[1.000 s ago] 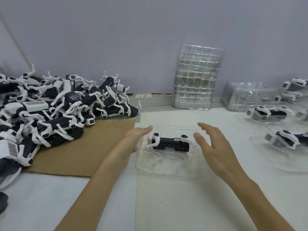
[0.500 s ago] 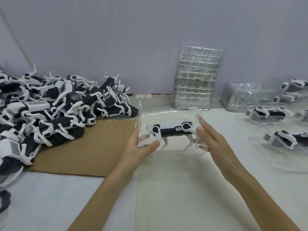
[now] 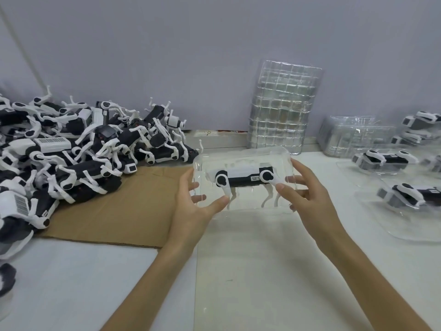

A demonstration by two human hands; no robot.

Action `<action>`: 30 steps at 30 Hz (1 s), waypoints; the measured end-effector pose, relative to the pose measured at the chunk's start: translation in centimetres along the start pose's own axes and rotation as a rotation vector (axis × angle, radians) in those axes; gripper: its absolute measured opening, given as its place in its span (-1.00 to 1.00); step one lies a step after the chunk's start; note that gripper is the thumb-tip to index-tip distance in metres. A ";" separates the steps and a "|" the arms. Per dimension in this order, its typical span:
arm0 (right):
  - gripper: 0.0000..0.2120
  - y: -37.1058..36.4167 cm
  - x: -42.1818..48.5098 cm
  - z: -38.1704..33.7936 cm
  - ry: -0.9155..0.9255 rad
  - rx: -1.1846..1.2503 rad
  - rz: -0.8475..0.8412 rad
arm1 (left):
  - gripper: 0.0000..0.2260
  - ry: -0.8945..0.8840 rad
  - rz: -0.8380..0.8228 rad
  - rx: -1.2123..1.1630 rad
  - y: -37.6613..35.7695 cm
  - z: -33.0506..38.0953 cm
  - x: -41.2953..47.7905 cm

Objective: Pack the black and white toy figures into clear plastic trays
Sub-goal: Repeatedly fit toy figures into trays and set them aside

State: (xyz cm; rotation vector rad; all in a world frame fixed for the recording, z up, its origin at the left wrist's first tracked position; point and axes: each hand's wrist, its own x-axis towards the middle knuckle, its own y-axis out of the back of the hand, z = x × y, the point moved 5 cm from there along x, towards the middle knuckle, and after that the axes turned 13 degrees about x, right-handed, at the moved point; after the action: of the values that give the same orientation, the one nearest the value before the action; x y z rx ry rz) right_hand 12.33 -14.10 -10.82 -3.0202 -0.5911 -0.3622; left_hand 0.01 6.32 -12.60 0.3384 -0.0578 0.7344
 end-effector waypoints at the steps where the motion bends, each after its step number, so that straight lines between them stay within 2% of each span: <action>1: -0.49 0.0 0.0 0.1 -0.010 -0.011 0.017 | -0.17 0.002 -0.013 -0.007 -0.1 0.0 0.0; 5: -0.49 0.3 0.3 1.2 -0.152 -0.095 0.060 | -0.33 0.065 -0.104 -0.042 -0.7 -0.5 0.0; 8: -0.43 1.0 0.3 1.6 -0.239 -0.203 0.016 | -0.66 0.122 -0.118 -0.010 -0.9 -1.1 0.2; 10: -0.40 1.4 0.3 1.7 -0.239 -0.301 -0.001 | -0.73 0.103 -0.071 0.063 -0.7 -1.3 0.2; 12: -0.39 1.0 0.0 0.9 -0.105 -0.499 -0.004 | -0.74 0.082 -0.007 0.115 -0.5 -1.3 0.1; 14: -0.43 -0.2 -0.7 -0.9 0.160 -0.558 -0.037 | -0.76 0.063 0.020 0.115 -0.5 -1.3 0.0; 17: -0.50 -3.2 -2.5 -2.2 0.398 -0.543 -0.292 | -0.80 0.043 -0.003 0.067 -1.1 -1.1 -0.1; 20: -0.51 -5.2 -3.4 -0.8 0.431 -0.736 -0.493 | -0.82 0.024 -0.084 0.035 -1.8 -0.9 0.0; 22: -0.57 -4.9 -2.7 0.1 0.444 -0.833 -0.454 | -0.81 0.014 -0.117 0.037 -2.2 -1.1 -0.2; 25: -0.64 -3.3 -0.4 0.3 0.452 -0.837 -0.340 | -0.80 0.007 -0.101 0.123 -2.1 -1.7 -0.4; 30: -0.63 0.1 6.2 1.8 0.395 -0.950 -0.277 | -0.79 0.036 -0.106 0.120 -1.7 -2.0 -0.1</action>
State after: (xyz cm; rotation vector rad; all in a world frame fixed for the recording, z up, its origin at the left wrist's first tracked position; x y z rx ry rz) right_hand 18.37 -11.77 -11.12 -3.4768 -1.0241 -1.6192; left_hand 0.96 5.75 -15.03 0.4389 0.0383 0.6400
